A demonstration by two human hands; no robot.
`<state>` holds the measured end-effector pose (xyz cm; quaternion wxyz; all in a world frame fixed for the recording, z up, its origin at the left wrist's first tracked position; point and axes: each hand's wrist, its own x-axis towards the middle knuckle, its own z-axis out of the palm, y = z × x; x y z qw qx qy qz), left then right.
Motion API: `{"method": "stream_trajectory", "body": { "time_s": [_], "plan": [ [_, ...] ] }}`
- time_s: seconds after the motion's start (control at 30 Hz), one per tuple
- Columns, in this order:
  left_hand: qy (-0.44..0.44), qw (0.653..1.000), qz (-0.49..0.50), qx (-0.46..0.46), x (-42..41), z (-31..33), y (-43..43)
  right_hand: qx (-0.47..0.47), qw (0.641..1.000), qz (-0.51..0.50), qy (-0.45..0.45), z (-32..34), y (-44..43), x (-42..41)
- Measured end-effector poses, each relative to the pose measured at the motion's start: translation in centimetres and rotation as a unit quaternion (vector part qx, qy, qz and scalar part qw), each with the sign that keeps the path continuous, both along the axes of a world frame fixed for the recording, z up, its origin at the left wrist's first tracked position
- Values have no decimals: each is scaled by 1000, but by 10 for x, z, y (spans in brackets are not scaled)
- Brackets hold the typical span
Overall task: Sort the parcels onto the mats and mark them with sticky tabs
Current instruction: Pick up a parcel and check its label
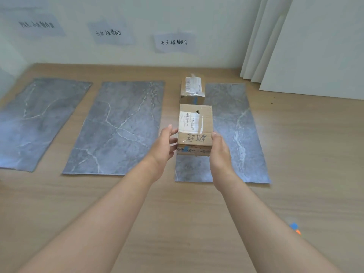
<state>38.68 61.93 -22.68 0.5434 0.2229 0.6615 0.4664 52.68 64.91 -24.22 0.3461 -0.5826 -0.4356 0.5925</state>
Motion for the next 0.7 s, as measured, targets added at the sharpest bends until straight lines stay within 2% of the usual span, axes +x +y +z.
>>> {"method": "stream_trajectory", "body": {
  "time_s": [0.23,0.47,0.7],
  "plan": [
    [-14,1000,7,-13,-18,-49,47,-39,999,3,0,-42,54,-17],
    [-9,1000,4,-26,-26,-81,59,-41,998,31,-23,-73,61,-25],
    [-10,1000,10,-19,-34,-69,53,-44,998,-27,-24,-53,61,-22]
  ]
}}
